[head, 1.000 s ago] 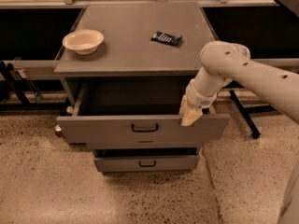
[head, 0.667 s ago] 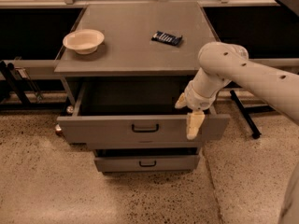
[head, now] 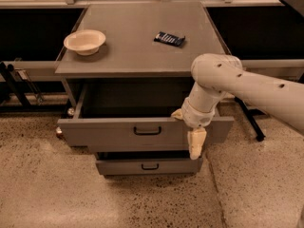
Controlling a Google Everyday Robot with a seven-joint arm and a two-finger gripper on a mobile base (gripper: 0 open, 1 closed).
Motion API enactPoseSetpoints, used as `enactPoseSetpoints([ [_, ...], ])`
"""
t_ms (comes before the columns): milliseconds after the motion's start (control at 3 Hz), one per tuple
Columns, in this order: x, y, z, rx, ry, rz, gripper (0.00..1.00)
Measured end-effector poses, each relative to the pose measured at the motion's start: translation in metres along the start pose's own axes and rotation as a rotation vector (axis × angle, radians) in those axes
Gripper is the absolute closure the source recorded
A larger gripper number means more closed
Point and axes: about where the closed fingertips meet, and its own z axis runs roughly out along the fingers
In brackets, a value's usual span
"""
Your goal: Open top drawer
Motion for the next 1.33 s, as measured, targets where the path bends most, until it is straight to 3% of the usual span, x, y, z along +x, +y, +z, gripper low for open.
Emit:
enactPoseSetpoints([
  [333, -0.007, 0.027, -0.002, -0.038, 0.019, -0.010, 0.41],
  [667, -0.008, 0.041, -0.008, -0.047, 0.035, -0.004, 0.32],
  [1000, -0.009, 0.041, -0.008, -0.047, 0.035, -0.004, 0.08],
  [1333, -0.009, 0.051, -0.025, -0.018, 0.063, 0.013, 0.00],
])
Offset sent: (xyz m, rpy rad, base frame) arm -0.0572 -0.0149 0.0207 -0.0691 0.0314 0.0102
